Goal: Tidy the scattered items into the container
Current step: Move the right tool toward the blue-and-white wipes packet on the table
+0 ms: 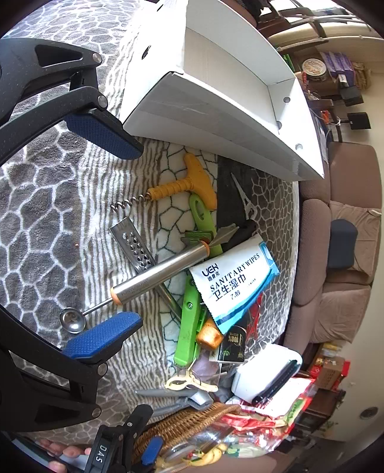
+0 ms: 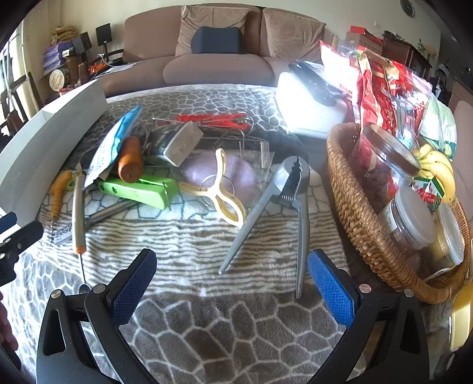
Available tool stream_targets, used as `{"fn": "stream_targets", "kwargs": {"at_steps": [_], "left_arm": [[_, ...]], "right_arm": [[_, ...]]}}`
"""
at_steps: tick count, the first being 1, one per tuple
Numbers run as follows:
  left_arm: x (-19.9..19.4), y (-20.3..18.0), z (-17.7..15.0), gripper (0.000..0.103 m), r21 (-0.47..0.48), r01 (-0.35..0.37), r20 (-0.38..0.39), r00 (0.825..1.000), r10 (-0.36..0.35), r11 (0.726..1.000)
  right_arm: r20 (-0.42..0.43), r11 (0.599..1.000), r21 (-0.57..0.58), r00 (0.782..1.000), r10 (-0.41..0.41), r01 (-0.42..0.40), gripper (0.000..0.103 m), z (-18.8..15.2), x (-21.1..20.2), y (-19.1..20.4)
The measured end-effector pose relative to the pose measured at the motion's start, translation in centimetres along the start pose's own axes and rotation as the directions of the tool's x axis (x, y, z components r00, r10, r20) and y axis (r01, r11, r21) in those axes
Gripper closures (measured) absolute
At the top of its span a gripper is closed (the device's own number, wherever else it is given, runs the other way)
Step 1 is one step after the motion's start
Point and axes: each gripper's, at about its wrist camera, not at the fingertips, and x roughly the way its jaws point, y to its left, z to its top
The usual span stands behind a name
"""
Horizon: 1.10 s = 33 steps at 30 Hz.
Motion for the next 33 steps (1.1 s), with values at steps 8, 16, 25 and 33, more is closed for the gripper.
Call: {"fn": "stream_targets", "kwargs": {"at_steps": [8,16,25,33], "left_arm": [[-4.5,-0.2,1.9,0.0,0.001,-0.009,0.05,0.999,0.009,1.0],[-7.9,0.5,3.3,0.0,-0.025,-0.019,0.082,0.996,0.021,1.0],[-11.0,1.3,3.7,0.0,-0.026,-0.032,0.106,0.994,0.034,0.999],[-14.3,4.7,4.3,0.0,-0.049,-0.076,0.14,0.987,0.083,0.996]], "right_arm": [[0.047,0.998,0.031,0.997,0.055,-0.057,0.0,2.9,-4.5,1.0],[0.081,0.999,0.01,0.996,0.046,-0.047,0.0,4.6,-8.0,2.3],[0.097,0.998,0.012,0.993,0.064,-0.066,0.0,4.6,-10.4,3.3],[0.119,0.998,-0.029,0.991,0.065,-0.062,0.0,5.3,-13.1,5.5]]}}
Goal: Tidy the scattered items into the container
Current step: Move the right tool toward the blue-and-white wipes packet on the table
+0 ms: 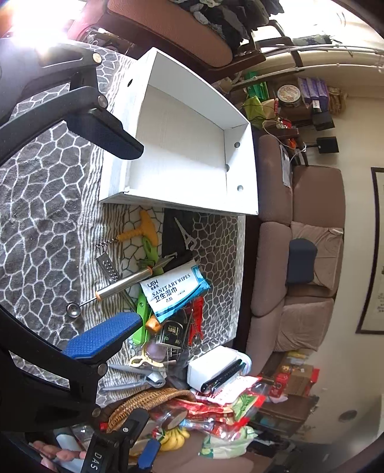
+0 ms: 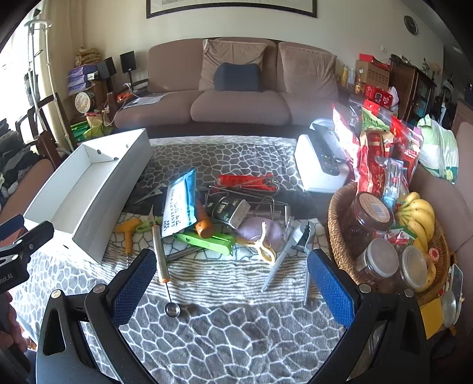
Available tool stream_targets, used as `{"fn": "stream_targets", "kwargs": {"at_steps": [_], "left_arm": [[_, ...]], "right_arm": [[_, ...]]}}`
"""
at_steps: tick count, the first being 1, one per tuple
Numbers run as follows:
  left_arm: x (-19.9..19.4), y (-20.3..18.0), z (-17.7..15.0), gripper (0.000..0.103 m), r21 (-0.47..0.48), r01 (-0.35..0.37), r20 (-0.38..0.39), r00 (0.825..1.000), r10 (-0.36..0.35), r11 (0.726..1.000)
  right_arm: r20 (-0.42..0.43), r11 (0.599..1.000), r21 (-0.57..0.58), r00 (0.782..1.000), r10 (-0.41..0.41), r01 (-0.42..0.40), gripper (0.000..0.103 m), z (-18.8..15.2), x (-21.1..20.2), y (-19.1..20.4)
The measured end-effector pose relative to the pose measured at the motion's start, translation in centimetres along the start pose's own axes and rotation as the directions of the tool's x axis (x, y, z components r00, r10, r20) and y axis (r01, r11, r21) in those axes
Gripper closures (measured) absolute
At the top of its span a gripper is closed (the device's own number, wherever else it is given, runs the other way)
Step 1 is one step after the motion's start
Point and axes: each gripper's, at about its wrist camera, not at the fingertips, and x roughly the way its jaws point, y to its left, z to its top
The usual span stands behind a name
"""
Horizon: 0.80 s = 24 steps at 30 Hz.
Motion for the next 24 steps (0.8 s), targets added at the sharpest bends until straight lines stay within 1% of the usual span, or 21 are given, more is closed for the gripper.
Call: {"fn": "stream_targets", "kwargs": {"at_steps": [5,12,19,24], "left_arm": [[-1.9,3.5,0.9,0.0,-0.019,-0.038,0.023,0.999,0.039,0.999],[-3.8,8.2,1.2,0.0,-0.042,-0.081,0.043,0.996,0.083,0.996],[-4.1,11.8,1.2,0.0,-0.054,-0.116,0.042,0.992,0.119,0.992],[-3.8,13.7,1.0,0.0,-0.075,-0.123,0.032,0.992,0.126,0.99]], "right_arm": [[0.019,1.0,-0.011,1.0,0.015,-0.014,0.0,1.0,-1.4,2.3],[0.029,0.999,-0.011,0.998,0.047,-0.047,0.0,1.9,-2.2,6.2],[0.035,0.997,-0.027,0.997,0.07,-0.069,0.0,2.3,-2.5,9.7],[0.028,0.996,-0.033,0.996,0.081,-0.08,0.0,2.6,-2.2,11.4]]}}
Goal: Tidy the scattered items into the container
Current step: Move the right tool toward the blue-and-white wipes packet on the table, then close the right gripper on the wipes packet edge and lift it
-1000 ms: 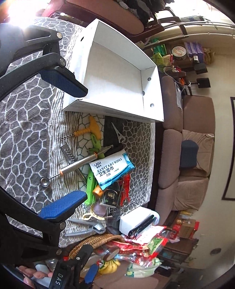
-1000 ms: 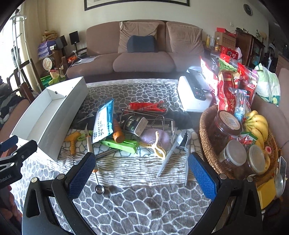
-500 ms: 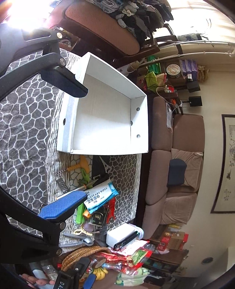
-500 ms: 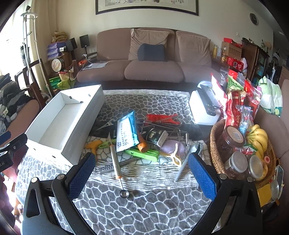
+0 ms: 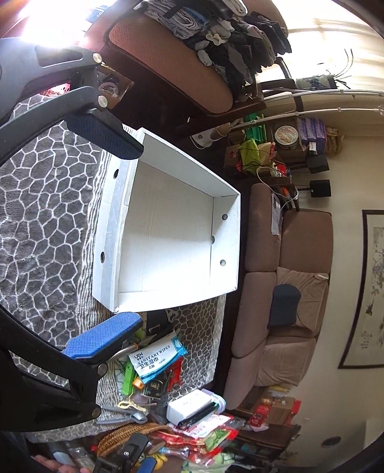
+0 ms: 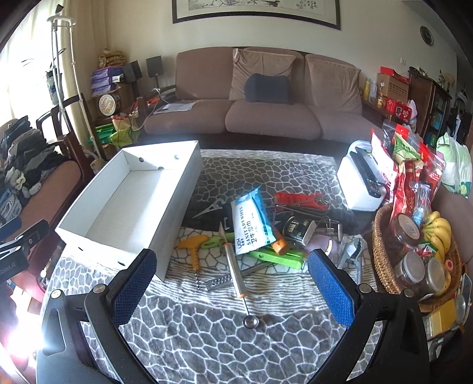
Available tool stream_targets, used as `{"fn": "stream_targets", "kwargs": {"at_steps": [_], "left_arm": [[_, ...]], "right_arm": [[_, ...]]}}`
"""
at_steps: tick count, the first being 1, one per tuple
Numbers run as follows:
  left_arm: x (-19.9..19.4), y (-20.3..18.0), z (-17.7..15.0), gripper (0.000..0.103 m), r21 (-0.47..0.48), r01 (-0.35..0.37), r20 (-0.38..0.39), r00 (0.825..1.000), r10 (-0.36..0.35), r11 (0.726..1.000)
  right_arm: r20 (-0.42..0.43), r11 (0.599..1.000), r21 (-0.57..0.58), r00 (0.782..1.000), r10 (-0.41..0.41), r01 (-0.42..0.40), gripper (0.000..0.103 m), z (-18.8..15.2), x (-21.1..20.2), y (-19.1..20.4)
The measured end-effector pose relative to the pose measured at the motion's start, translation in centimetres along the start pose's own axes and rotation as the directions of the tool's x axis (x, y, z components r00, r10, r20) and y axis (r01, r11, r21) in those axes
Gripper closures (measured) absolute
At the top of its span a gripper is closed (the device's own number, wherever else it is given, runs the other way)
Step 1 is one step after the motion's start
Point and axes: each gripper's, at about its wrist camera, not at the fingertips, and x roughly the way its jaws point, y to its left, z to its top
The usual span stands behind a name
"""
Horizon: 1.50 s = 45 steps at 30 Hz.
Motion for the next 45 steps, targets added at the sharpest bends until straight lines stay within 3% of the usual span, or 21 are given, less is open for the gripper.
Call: {"fn": "stream_targets", "kwargs": {"at_steps": [8,26,39,45], "left_arm": [[1.0,-1.3,0.0,0.0,0.016,0.027,-0.004,1.0,-0.027,1.0],[7.8,-13.3,1.7,0.0,0.101,0.143,-0.069,0.988,-0.137,0.985],[12.1,-19.4,2.0,0.0,0.126,0.242,-0.112,0.967,-0.229,0.962],[15.1,-23.2,0.9,0.0,0.144,0.28,-0.161,0.953,-0.257,0.949]], "right_arm": [[-0.018,1.0,0.015,1.0,-0.012,0.012,0.0,-0.1,1.1,-0.8],[-0.051,0.996,0.059,0.996,-0.07,0.073,0.0,1.3,5.3,-8.5],[-0.077,0.994,0.083,0.994,-0.072,0.078,0.0,1.7,9.4,-15.8],[-0.089,0.991,0.128,0.996,-0.019,0.031,0.0,1.8,11.6,-18.9]]}}
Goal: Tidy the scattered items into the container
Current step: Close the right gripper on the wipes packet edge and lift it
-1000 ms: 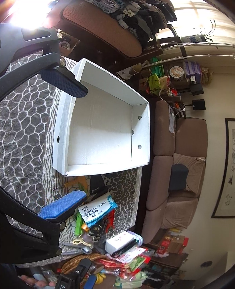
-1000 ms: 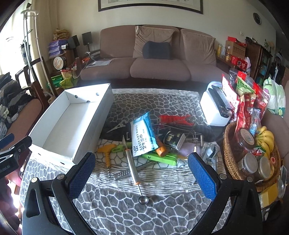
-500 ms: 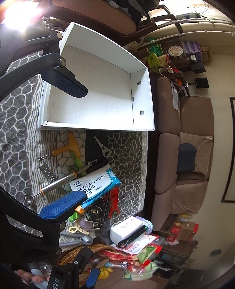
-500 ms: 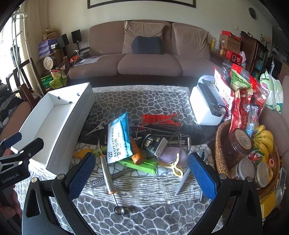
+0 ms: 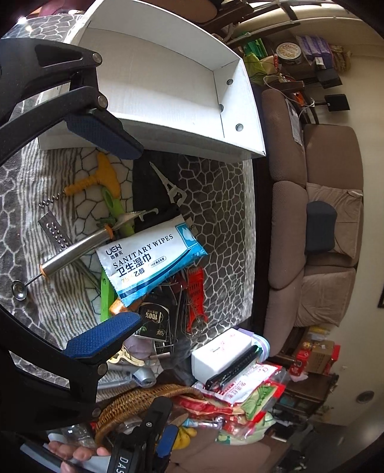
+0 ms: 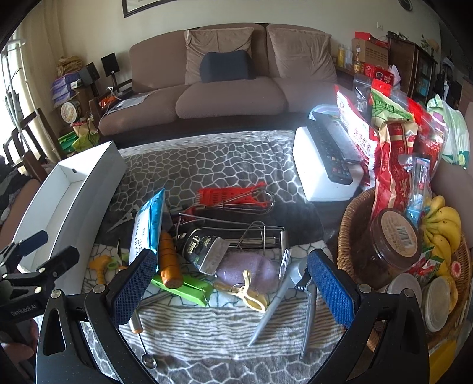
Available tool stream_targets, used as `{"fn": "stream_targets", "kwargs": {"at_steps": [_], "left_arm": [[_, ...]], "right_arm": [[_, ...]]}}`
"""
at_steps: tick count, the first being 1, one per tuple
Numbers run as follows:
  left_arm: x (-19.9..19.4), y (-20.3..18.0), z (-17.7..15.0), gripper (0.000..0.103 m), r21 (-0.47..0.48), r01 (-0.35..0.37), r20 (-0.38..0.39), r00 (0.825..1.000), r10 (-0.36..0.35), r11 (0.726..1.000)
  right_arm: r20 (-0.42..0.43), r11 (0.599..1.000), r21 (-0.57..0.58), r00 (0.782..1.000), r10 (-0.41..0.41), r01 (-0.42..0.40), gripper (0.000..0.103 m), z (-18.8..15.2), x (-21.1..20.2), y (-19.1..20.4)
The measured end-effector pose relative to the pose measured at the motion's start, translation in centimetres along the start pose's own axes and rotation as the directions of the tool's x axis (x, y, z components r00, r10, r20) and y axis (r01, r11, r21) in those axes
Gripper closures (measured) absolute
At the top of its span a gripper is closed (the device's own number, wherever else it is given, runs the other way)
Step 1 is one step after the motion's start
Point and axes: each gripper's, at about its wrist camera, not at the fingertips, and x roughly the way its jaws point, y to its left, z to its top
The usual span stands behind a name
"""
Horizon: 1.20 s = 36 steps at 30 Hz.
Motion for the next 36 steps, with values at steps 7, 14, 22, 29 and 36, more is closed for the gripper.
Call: {"fn": "stream_targets", "kwargs": {"at_steps": [7,14,22,29,36], "left_arm": [[4.3,-2.4,-1.5,0.0,0.002,0.04,-0.044,0.998,-0.04,0.999],[6.8,-1.9,-3.1,0.0,-0.005,0.051,-0.064,0.997,-0.052,0.999],[7.3,0.0,-3.7,0.0,-0.058,0.078,-0.056,0.995,-0.082,0.995],[8.6,0.7,-3.4,0.0,-0.076,0.088,-0.062,0.994,-0.093,0.993],[9.5,1.3,-3.5,0.0,-0.113,0.11,-0.07,0.991,-0.118,0.988]], "right_arm": [[-0.032,0.988,0.075,0.989,0.141,-0.138,0.001,1.4,2.6,-1.9],[-0.13,0.956,0.061,0.948,0.292,-0.286,0.018,2.8,6.9,1.5],[-0.276,0.933,-0.024,0.899,0.339,-0.359,0.035,3.7,14.1,7.9],[-0.322,0.924,0.054,0.869,0.376,-0.38,0.045,4.4,17.9,8.3],[-0.389,0.9,0.109,0.815,0.429,-0.421,0.065,4.2,20.8,8.8]]}}
